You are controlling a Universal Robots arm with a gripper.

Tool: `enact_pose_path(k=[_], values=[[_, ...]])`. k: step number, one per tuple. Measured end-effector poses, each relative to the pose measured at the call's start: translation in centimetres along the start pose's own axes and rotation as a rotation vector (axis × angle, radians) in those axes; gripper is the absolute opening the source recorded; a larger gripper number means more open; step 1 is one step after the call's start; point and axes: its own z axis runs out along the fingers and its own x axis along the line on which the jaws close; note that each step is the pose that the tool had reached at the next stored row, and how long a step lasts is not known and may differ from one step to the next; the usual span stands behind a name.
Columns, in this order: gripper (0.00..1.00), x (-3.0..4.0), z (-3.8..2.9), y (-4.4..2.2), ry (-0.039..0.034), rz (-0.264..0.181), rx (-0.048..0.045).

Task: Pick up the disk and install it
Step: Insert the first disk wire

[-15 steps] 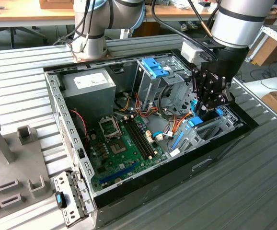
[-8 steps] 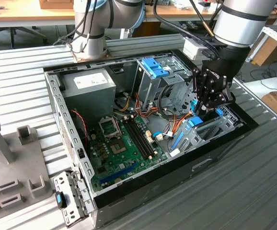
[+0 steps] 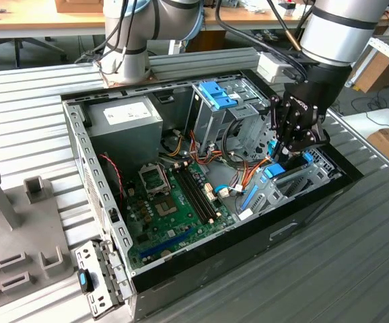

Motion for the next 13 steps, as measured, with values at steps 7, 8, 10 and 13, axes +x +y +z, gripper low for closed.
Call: enact_pose_path(k=[7,8,10,13], values=[[0.15,-0.37,-0.08,-1.07,0.0282,-0.002,-0.0270],[0.15,-0.40,-0.08,-1.19,0.0370,-0.002,-0.0319],[0.15,-0.43,-0.09,-1.31,0.0468,0.005,-0.0388],[0.15,-0.48,-0.09,-1.34,0.0480,0.033,-0.0491]])
